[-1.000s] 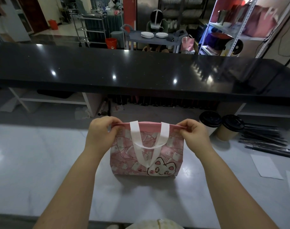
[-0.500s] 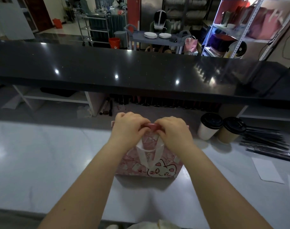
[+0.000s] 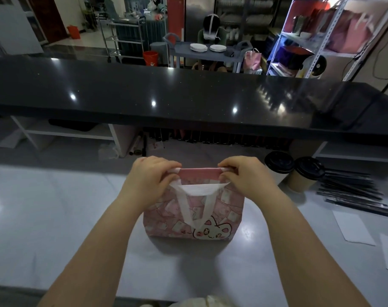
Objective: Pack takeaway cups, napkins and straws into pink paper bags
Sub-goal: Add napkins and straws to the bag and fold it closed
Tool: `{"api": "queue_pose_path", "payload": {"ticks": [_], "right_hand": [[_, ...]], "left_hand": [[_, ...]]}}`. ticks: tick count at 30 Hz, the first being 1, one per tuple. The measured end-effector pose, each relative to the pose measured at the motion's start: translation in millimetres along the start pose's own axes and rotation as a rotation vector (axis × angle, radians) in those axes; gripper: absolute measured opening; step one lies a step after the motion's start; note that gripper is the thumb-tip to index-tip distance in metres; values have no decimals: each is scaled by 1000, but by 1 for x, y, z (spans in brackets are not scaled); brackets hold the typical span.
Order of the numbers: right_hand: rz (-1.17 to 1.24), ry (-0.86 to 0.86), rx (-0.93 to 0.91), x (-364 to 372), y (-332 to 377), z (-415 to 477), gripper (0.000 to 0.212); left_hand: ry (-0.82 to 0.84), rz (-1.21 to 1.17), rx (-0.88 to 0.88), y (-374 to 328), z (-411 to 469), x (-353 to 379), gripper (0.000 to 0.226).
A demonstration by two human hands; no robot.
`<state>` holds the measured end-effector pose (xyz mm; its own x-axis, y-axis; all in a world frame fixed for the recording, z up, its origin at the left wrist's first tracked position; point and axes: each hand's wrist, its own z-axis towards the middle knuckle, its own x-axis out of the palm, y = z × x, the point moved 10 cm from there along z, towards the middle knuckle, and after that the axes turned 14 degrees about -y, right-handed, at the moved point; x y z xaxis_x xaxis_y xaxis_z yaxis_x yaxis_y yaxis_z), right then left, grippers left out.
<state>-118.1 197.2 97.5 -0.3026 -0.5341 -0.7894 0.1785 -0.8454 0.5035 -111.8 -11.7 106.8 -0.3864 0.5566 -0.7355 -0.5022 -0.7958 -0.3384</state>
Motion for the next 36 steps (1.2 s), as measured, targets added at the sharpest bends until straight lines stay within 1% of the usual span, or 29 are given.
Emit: {"api": "queue_pose_path", "payload": {"ticks": [3,5,6,8,10,13,15,17,20,23,24,26,27,29,31,33,34,36], "right_hand": [[-109,-124,-143,-1,20,4,13],[-85,-198,-196,-4,25,4,12],[-47,-216,-192,-5,23,4,12],[95,-212,-103,-9,9,3,12],[246,-175,25,-11,-14,1,16],[345,-87,121,-10,-38,-4,29],[334,-89,135,-8,-44,-6,35],[258,-167,106,-9,-41,-5,30],[209,-311,69,-19,-34,-4,15],[149,-499,-75,-36,-16,-14,5],[129,-548,-129,-38,-7,-20,5],[111,-593,-198,-32,9,-33,11],[134,-595,-213,-26,15,-37,13],[242,-552,-189,-10,21,-42,13],[414,-440,-124,9,21,-43,12],[560,-302,-81,26,20,-44,17],[617,-245,-67,31,16,-46,24],[697,-190,-29,37,-2,-52,40]], "left_hand": [[-114,50,-30,0,5,-4,13],[-177,67,-49,0,7,-7,12],[-203,73,-38,-1,7,-9,11],[-245,87,27,-5,5,-14,9],[-234,78,61,0,1,-17,14],[-172,8,-3,26,-6,-20,25],[-147,-13,-62,41,-7,-20,25],[-179,22,-92,46,-3,-21,24],[-301,47,-122,41,14,-23,23],[-366,9,-182,39,32,-19,24],[-363,-24,-219,40,36,-17,29],[-373,-128,-264,39,34,-14,37],[-396,-191,-278,36,28,-15,35],[-431,-315,-320,27,6,-14,25],[-436,-405,-351,15,-25,-6,16],[-428,-451,-383,4,-57,5,22],[-430,-446,-381,-2,-72,10,29],[-431,-374,-359,-13,-95,21,42]]}}
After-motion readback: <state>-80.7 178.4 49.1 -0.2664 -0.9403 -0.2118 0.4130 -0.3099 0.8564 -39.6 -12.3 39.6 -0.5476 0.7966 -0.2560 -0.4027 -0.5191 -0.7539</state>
